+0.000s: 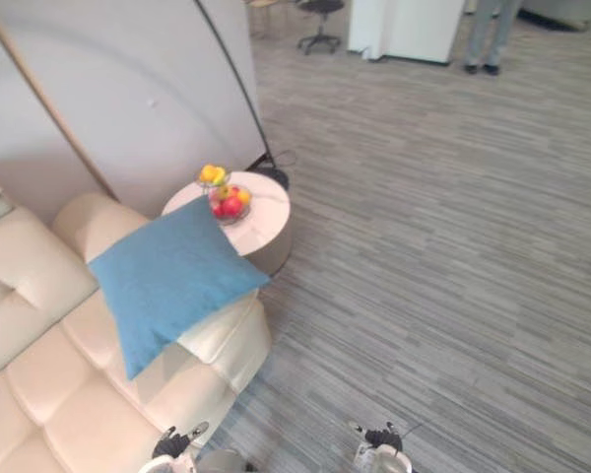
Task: Pick up cushions and gather them together orderly.
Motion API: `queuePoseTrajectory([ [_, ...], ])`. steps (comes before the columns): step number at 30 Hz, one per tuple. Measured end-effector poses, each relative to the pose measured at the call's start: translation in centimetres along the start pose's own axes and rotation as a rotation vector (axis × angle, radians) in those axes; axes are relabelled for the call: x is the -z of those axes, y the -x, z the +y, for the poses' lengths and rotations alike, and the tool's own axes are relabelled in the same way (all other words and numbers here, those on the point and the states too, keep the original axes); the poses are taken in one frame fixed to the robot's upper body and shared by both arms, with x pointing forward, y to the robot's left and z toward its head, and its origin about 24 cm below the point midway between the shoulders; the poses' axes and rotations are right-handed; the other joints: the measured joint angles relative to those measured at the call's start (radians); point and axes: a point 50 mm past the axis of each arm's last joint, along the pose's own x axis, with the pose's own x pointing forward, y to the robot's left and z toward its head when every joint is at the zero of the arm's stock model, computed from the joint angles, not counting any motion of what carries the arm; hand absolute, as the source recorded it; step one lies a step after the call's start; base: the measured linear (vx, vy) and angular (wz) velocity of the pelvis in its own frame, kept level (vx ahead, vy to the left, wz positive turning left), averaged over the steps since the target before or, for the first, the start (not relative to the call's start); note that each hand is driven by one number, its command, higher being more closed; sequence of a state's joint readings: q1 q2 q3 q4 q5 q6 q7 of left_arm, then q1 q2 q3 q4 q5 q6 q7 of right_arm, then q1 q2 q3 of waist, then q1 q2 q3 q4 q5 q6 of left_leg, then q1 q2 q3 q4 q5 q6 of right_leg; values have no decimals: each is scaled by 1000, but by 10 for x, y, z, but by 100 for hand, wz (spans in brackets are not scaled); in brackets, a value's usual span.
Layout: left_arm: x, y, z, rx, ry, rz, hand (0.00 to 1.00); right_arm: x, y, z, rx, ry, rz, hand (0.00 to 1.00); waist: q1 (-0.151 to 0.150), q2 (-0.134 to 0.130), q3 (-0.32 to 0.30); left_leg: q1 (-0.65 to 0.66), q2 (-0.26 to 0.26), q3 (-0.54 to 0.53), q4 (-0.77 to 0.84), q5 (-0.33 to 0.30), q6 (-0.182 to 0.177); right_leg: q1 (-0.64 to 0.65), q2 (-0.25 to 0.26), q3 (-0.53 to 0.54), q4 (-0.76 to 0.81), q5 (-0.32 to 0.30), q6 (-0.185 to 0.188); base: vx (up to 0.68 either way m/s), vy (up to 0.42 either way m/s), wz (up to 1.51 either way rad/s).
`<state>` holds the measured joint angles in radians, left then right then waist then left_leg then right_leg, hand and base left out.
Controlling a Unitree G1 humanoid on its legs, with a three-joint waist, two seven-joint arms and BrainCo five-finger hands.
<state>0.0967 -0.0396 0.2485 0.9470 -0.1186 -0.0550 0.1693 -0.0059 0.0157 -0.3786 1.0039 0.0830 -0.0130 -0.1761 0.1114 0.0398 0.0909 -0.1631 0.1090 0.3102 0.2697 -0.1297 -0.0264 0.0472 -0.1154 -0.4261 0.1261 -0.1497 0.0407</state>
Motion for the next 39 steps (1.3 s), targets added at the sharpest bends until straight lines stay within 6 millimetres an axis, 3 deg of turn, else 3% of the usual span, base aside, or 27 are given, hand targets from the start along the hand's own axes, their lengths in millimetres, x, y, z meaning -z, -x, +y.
queuePoseTrajectory([
  [1,-3,-1,3,-6,-8,-7,0,1,1,4,-9,-4,0,0,2,-17,-1,16,-20,49,-48,29,5,9,-14,-15,-27,13,17,251,43,37],
  [5,-7,-3,11,-25,-10,-15,0,6,3,13,-32,-11,16,0,6,-57,17,61,-56,60,-66,15,33,57,-43,-29,-44,30,43,230,88,21],
  [8,-2,-2,9,-17,-15,4,0,13,5,13,-40,3,34,0,3,-41,9,154,-67,30,-119,5,47,14,-100,-34,244,29,44,138,137,31],
  [10,-5,-4,14,-23,-28,-3,0,15,7,15,-53,12,35,0,-5,-54,13,203,-89,-49,-127,-34,55,-114,-169,30,578,13,60,172,88,80],
  [12,-3,-4,16,-27,-41,6,0,16,6,12,-45,11,36,0,-8,-62,8,228,-95,-106,-128,-38,58,-156,-160,82,625,-37,74,194,14,104],
  [14,-5,-4,14,-22,-39,4,0,14,6,13,-47,11,30,0,-14,-58,10,241,-100,-190,-135,-39,58,-197,-122,140,529,-77,63,217,-57,114],
  [16,-4,-4,12,-21,-34,7,0,13,6,13,-48,10,27,0,-19,-51,12,241,-93,-249,-136,-41,54,-223,-72,218,424,-77,60,129,-114,103],
  [19,-3,-4,15,-34,-21,12,0,14,6,14,-50,6,29,0,-22,-53,11,235,-93,-322,-118,-60,25,-221,-13,344,265,-18,36,111,-231,95],
  [20,-3,-4,20,-53,-9,8,0,22,8,14,-52,6,53,0,-21,-85,-4,238,-120,-364,-108,-81,6,-210,-31,348,207,55,32,149,-327,79],
  [21,-1,-3,18,-51,5,17,0,23,8,14,-51,4,59,0,-13,-79,-16,242,-111,-377,-98,-90,-4,-190,-34,326,197,31,34,208,-374,75],
  [24,11,2,5,-30,41,52,0,14,5,6,-34,7,31,0,-17,-1,-31,234,-45,-379,-113,-92,-30,-164,22,273,131,41,9,197,-263,24],
  [25,13,2,3,-28,44,58,0,13,5,6,-33,7,28,0,-17,8,-35,235,-33,-378,-129,-86,-40,-157,33,268,117,44,5,131,-175,12],
  [27,15,2,5,-37,59,63,0,12,4,5,-30,1,27,0,-18,6,-35,254,-14,-378,-162,-73,-60,-130,54,246,88,46,1,106,-132,19],
  [32,3,-2,12,-56,101,36,0,1,0,-6,12,-42,-2,0,-25,-30,-37,250,-16,-397,-188,-48,-63,-98,58,219,22,70,-7,31,-23,18],
  [35,-12,-4,21,-73,127,-22,0,-20,-2,-12,29,-68,-77,0,-28,-52,-43,232,-27,-407,-202,-37,-58,-88,56,211,-38,107,0,-18,42,13],
  [39,-51,-6,49,-137,130,-174,0,-81,-4,-29,56,-57,-286,0,-30,-51,-42,216,-53,-418,-228,-10,-45,-83,40,209,-100,152,7,-49,50,6],
])
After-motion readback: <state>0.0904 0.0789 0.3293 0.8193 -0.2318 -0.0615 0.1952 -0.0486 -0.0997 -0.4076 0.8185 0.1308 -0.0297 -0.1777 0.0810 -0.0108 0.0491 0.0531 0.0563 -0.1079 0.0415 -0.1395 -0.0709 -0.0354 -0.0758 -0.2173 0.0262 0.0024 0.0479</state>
